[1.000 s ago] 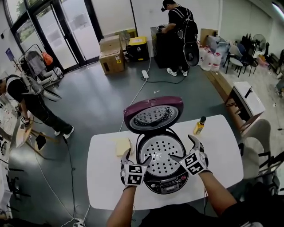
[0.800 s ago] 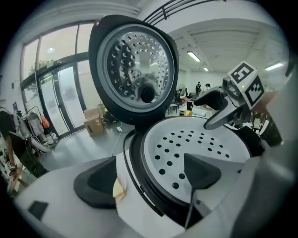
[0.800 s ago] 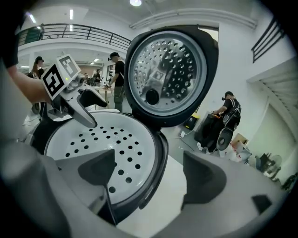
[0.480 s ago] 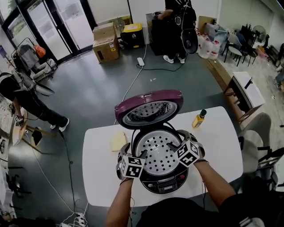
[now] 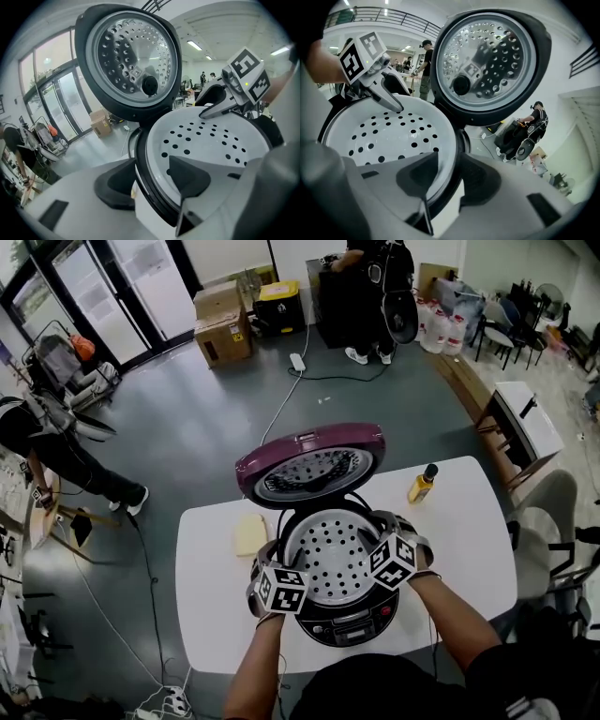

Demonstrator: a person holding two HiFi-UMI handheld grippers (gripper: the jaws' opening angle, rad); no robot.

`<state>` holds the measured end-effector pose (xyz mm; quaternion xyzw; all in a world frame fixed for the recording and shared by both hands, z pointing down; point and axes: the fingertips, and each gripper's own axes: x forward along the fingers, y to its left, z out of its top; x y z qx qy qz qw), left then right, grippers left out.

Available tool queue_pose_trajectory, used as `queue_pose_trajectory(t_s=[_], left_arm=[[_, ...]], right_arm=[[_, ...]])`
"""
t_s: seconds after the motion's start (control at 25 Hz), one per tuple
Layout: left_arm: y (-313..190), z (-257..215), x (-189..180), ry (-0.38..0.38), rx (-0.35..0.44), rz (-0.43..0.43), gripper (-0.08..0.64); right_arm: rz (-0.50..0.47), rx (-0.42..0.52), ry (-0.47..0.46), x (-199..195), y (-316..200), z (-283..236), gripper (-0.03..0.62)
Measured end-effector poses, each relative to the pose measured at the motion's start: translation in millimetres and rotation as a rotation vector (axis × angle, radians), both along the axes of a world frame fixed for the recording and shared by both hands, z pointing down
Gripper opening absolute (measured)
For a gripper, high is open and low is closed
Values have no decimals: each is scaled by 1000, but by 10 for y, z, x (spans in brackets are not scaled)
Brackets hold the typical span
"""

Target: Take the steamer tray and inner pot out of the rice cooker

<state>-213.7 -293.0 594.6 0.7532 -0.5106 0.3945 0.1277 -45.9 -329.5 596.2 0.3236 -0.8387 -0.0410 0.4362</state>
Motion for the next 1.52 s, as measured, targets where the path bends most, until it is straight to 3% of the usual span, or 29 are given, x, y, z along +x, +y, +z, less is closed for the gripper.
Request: queue_pose_trajectory(t_s=[0.04, 0.12, 0.44, 0.52, 0.84, 1.08, 1.32, 1.52], left_arm=[[1, -5, 0, -3, 2, -2, 227], [6, -15, -1, -22, 9, 1, 221], [13, -142, 34, -77, 74, 9, 166], [10, -217, 47, -79, 103, 11, 107], [41, -479, 34, -90, 175, 1, 92], [127, -932, 43, -113, 234, -20, 92], [468, -1392, -10, -125, 295, -73, 91], [874, -1512, -204, -100, 306, -121, 89]], right_arm=[[4, 4, -1, -5, 2, -2, 115], [15, 9, -12, -11, 7, -17, 104], [34, 53, -39, -1, 12, -158, 104], [32, 86, -43, -16, 10, -227, 93], [42, 149, -78, -9, 75, -497, 86], [28, 225, -119, -3, 122, -960, 80], [-27, 280, -170, -70, 398, -1445, 77], [-90, 301, -159, -287, 739, -1621, 77]])
